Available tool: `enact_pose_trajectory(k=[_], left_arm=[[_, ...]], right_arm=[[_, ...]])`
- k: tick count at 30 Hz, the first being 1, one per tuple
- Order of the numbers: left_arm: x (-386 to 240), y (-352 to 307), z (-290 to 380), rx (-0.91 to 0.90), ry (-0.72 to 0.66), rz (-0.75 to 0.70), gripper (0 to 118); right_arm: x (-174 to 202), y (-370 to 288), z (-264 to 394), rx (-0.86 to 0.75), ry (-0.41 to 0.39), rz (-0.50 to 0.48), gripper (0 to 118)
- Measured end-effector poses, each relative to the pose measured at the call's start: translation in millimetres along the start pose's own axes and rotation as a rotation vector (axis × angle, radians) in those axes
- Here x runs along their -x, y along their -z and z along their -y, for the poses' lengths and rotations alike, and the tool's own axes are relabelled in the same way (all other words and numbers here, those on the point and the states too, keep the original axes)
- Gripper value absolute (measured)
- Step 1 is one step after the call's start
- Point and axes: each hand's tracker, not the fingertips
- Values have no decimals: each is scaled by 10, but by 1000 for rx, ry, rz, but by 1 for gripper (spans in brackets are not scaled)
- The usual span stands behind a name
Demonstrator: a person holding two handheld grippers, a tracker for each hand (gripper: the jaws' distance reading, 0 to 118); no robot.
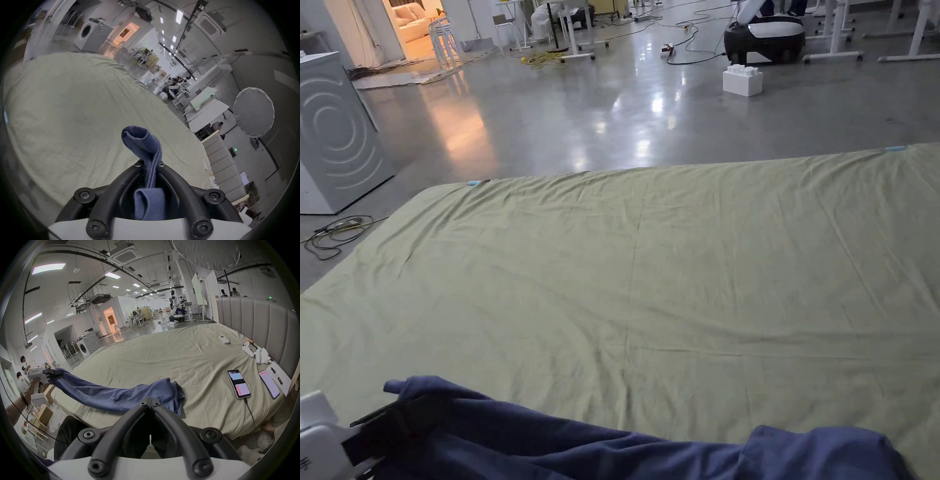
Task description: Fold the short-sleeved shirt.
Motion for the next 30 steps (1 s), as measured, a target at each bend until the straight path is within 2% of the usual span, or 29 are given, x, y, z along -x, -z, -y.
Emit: enact_pose_trajectory(k=[2,6,12,15,16,17,18,19,20,21,23,25,26,27,30], left_arm=[[-359,160,227,9,89,0,9],[-1028,753,930,130,155,25,9],[-1431,1560,1825,353,250,17,9],[-1554,1677,1971,346,293,-11,9],[-1575,1707,1981,360,313,-7,13],[-1590,1710,1959,398,331,3,24],[-1618,1664,1926,393,327,21,53],[-1639,1579,1876,365,341,64,76],[-1651,1463,1785,321,356,107,90],[-1656,1361,1697,274,359,118,93],[-1618,1162,1519,182,325,104,92],[-1510,1089,1409,181,224,78,89],[-1438,1091,1395,227,166,94,80],[-1394,1125,1435,249,130,108,54],[-1286,1334,1708,321,104,68,25]], right_arm=[[-11,-11,32,3,13,-5,0],[1,-145,64,-2,-12,18,0],[-127,-385,226,4,37,71,0],[-161,-431,307,31,35,98,0],[-176,-438,341,36,39,108,0],[-195,-442,372,35,53,113,0],[-215,-438,404,32,78,110,0],[-231,-431,422,31,102,100,0],[-242,-422,438,27,123,90,0],[-249,-412,451,26,137,84,0],[-241,-374,450,31,144,73,0],[-226,-335,453,40,143,63,0],[-211,-320,453,44,133,59,0],[-198,-314,451,47,124,56,0],[-176,-319,433,53,115,43,0]])
